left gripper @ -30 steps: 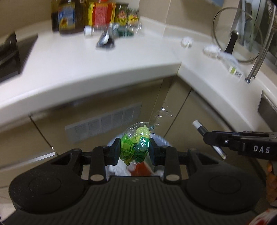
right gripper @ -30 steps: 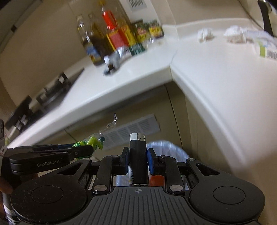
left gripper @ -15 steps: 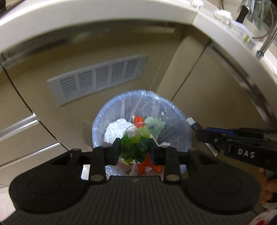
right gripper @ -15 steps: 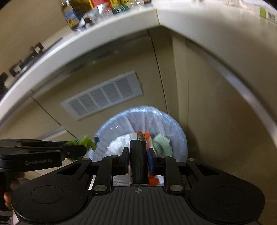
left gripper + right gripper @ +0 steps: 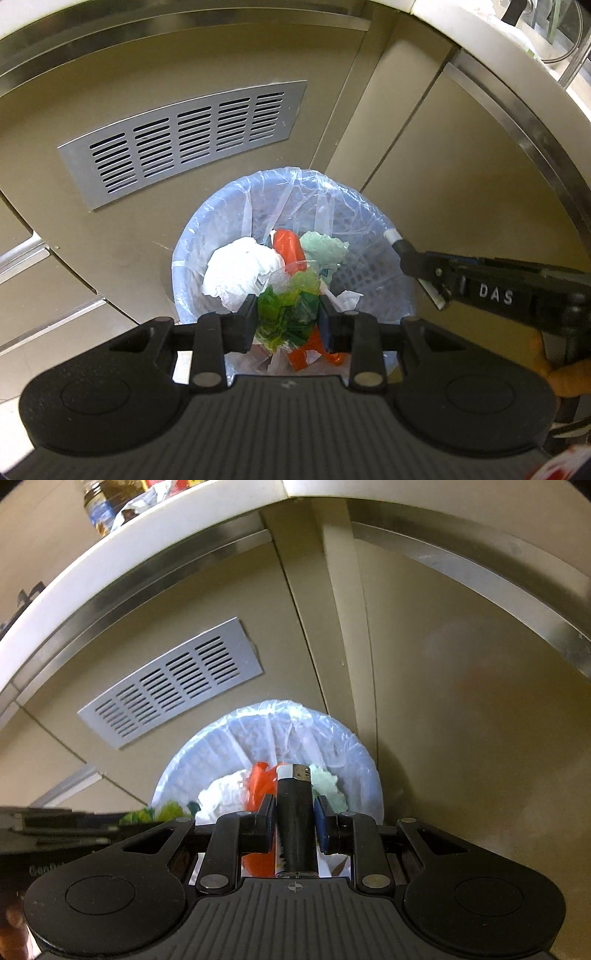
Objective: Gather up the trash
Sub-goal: 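Open the left tool to drop the green bag while the right tool releases the lighter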
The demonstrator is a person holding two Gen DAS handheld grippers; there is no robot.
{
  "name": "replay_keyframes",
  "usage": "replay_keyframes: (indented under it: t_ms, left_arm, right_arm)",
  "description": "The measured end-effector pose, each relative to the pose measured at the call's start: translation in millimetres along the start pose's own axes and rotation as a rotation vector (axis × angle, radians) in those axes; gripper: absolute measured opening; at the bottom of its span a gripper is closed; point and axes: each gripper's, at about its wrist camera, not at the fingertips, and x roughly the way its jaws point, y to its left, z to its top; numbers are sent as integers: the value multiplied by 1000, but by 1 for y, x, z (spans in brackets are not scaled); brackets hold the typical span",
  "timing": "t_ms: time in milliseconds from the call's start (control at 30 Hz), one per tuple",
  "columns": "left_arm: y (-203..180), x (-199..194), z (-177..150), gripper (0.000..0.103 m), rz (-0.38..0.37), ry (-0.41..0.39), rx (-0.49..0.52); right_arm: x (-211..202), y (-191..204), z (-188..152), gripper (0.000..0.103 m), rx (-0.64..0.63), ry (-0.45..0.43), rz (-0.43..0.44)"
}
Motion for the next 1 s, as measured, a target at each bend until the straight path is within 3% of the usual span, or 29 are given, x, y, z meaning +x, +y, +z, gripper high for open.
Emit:
replay_keyframes:
  t_ms: [400,567,1000]
  left_arm:
    - [0,5,0,30,-18,9,14]
    - [0,7,1,30,-18,10,15]
    - [-1,13,1,30,-26,28,23]
  right_arm:
    - [3,-6,12,25,86,-17,3]
    - [2,-8,12,31,94,-15,3]
    - [3,-13,6,32,104,34,-15]
